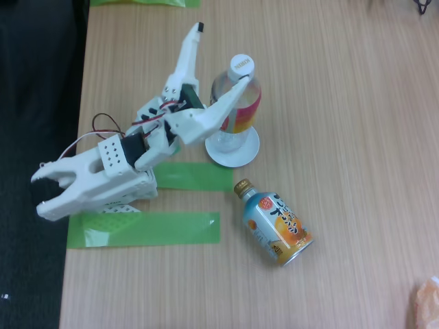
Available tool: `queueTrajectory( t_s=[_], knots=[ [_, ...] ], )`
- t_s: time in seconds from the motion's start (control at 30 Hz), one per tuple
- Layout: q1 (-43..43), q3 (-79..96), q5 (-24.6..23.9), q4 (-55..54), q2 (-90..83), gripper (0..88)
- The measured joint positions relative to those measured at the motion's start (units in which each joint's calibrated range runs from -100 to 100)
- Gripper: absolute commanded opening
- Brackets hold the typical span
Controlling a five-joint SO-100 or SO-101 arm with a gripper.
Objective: Pick up the plastic bottle and stand it up on the white place
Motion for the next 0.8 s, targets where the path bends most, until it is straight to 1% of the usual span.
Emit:
queueTrajectory(
  t_s=[0.1,0.17,0.3,0.47,0.57,0.7,0.73,0.8],
  knots=[
    [6.43,0.00,-4.73,-3.82,-0.17,44.1],
    [10.53,0.00,-9.10,-5.01,-0.08,44.1],
    [18.98,0.00,-21.08,-5.52,-0.08,44.1],
    [24.73,0.00,-34.60,-7.39,-0.08,44.1],
    [24.95,0.09,-40.48,-14.27,-0.25,44.1],
    [25.63,0.27,-46.00,-27.78,-0.51,43.3],
    [25.48,0.27,-47.21,-31.01,-0.51,41.5],
    [25.70,0.27,-49.00,-36.96,-0.51,34.6]
  ],
)
